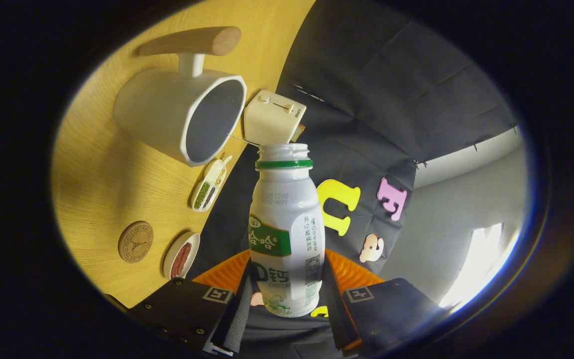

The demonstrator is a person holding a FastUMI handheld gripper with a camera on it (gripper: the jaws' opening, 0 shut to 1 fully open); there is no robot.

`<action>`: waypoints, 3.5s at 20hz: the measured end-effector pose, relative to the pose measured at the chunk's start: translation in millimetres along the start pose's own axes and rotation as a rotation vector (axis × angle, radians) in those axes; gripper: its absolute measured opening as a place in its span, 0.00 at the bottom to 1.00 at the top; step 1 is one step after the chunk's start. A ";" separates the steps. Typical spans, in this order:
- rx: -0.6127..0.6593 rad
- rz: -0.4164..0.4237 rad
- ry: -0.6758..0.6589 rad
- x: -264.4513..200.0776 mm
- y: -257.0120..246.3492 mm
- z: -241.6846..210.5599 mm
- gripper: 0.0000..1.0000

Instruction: Take the bottle from table, then pour the juice into the cup, finally place the bottle on the coaster

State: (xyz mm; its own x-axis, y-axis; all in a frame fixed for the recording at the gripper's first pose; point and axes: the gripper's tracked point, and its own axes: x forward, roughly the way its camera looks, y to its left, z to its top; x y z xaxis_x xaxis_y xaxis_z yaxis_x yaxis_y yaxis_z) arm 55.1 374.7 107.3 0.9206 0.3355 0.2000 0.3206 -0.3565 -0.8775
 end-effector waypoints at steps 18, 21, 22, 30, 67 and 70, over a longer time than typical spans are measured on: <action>-0.132 -0.108 -0.042 -8.0 -16.9 8.9 0.67; -0.147 -0.106 -0.040 -8.4 -11.3 8.2 0.67; -0.154 -0.107 -0.041 -8.6 -10.5 8.4 0.67; -0.135 -0.104 -0.036 -11.2 -10.6 11.0 0.67; 1.605 0.332 0.108 18.8 88.9 -33.6 0.67; 1.740 0.379 0.142 25.2 110.0 -31.1 0.67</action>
State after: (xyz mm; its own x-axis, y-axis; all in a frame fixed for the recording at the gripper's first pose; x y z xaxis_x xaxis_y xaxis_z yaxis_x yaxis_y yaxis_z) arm 120.6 316.8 29.4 0.9212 0.3581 -0.1520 -0.3871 0.8831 -0.2652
